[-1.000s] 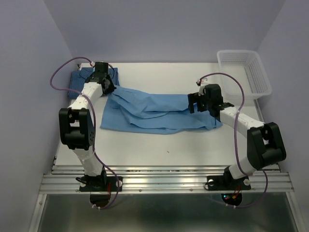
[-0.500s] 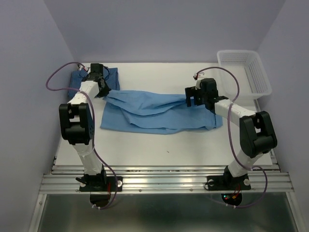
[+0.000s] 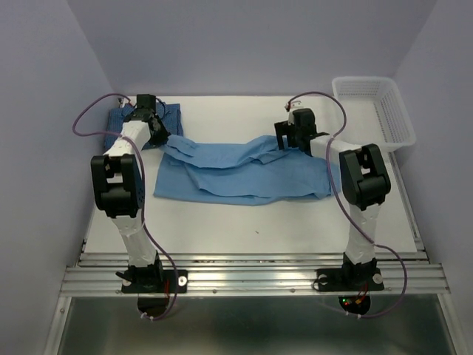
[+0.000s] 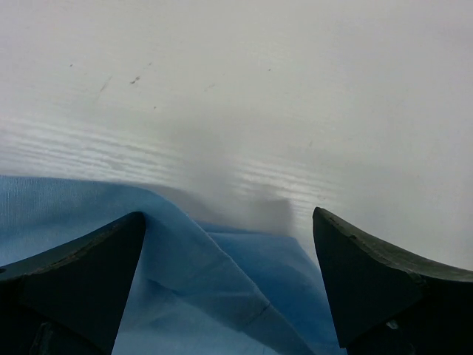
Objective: Fold and stack the long sleeve shirts
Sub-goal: Fold the shirt
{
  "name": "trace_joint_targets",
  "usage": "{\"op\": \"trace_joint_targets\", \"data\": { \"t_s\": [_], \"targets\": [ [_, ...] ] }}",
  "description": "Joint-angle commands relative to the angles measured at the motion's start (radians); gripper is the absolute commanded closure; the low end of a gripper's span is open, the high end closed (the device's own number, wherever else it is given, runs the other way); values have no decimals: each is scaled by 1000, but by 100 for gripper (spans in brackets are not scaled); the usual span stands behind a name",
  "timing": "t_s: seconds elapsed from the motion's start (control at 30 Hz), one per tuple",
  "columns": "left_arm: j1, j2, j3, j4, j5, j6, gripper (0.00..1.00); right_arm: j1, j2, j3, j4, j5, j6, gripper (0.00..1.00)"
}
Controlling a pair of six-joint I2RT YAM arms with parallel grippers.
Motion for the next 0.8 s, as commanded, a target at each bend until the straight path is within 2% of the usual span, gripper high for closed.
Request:
{"op": "trace_joint_targets", "data": {
  "t_s": [0.0, 0.17, 0.37, 0.53, 0.77],
  "targets": [
    [0, 2, 45, -1, 55, 26, 100, 6, 50, 101, 47, 119, -13, 0],
    [0, 2, 56, -2, 71, 34, 100, 6, 43, 144, 39, 190, 1, 0],
    [-2, 6, 65, 2, 87, 40, 100, 6, -144, 74, 42, 118, 6, 0],
    [-8, -11, 54, 27, 100, 38, 100, 6, -302, -98, 15, 46, 93, 0],
    [-12, -44, 34, 54, 126, 32, 100, 6, -400, -278, -15, 92, 324, 0]
  ]
}}
